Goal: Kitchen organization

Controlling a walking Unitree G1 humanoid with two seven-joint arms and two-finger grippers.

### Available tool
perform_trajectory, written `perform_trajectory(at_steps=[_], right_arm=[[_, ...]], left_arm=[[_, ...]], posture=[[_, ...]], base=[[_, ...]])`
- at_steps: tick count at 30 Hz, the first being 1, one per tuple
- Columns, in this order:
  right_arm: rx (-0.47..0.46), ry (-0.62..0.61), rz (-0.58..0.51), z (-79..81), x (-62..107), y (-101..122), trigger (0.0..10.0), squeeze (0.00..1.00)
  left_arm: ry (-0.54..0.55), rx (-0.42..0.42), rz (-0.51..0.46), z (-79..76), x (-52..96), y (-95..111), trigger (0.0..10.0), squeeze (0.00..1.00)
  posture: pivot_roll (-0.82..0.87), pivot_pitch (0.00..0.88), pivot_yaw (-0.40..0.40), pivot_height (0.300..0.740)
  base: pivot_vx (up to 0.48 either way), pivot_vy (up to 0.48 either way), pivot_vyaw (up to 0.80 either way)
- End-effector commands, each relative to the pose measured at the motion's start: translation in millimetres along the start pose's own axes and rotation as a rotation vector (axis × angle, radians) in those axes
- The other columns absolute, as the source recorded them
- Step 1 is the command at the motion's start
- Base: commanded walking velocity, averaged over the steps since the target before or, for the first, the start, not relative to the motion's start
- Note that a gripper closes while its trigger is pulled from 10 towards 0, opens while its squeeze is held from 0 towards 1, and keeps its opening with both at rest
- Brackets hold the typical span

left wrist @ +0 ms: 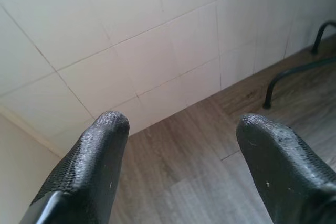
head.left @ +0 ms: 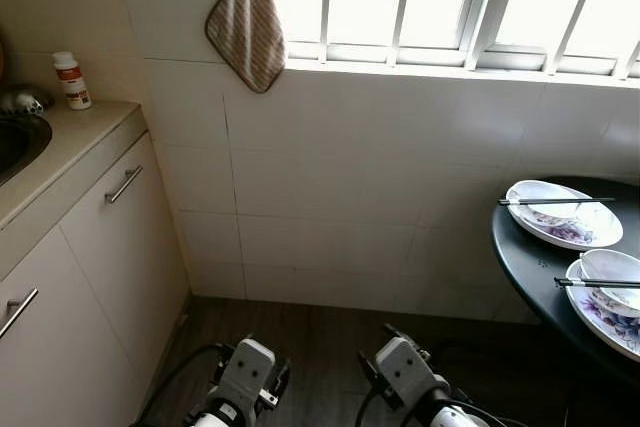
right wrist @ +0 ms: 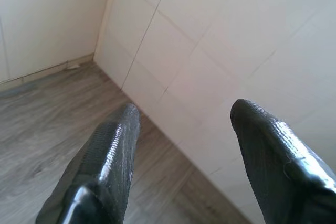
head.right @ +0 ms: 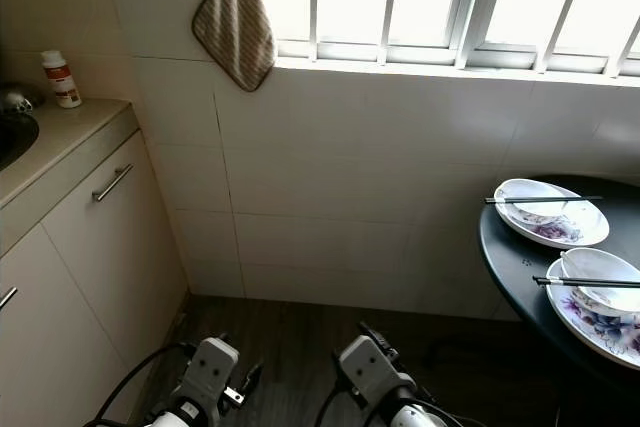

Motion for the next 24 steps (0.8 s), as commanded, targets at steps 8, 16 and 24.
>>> perform_trajectory(at_steps=[8, 16, 24], right_arm=[[0.114, -0.192, -0.032, -34.6, -9.8, 18, 10.0, 0.00], [0.117, -0.283, 0.007, -44.4, -14.4, 14, 10.0, 0.00], [0.248, -0.285, 0.031, -45.6, -12.2, 10, 10.0, 0.00]], left_arm=[[0.060, -0.089, -0.093, 16.2, -1.5, 25, 10.0, 0.00], [0.152, -0.186, -0.128, 33.1, -5.8, 38, 10.0, 0.00], [0.113, -0.187, -0.171, 20.8, -1.6, 41, 10.0, 0.00]], posture=[[0.00, 0.000, -0.045, 0.736], [0.01, 0.000, -0.045, 0.736], [0.01, 0.000, -0.052, 0.736]], base=[[0.000, 0.000, 0.00], [0.000, 0.000, 0.00], [0.000, 0.000, 0.00]])
Point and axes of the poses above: a point about 5 cm out from each wrist's last joint towards the gripper, its own x axis pointing back from the gripper into the wrist, its own y axis along the axis of the wrist's last joint, z = x × y, the point moved 6 cm from there along -x, pointing out of the wrist towards the gripper, and after that the axes turned 10 degrees about -x, right-handed, at the moved point
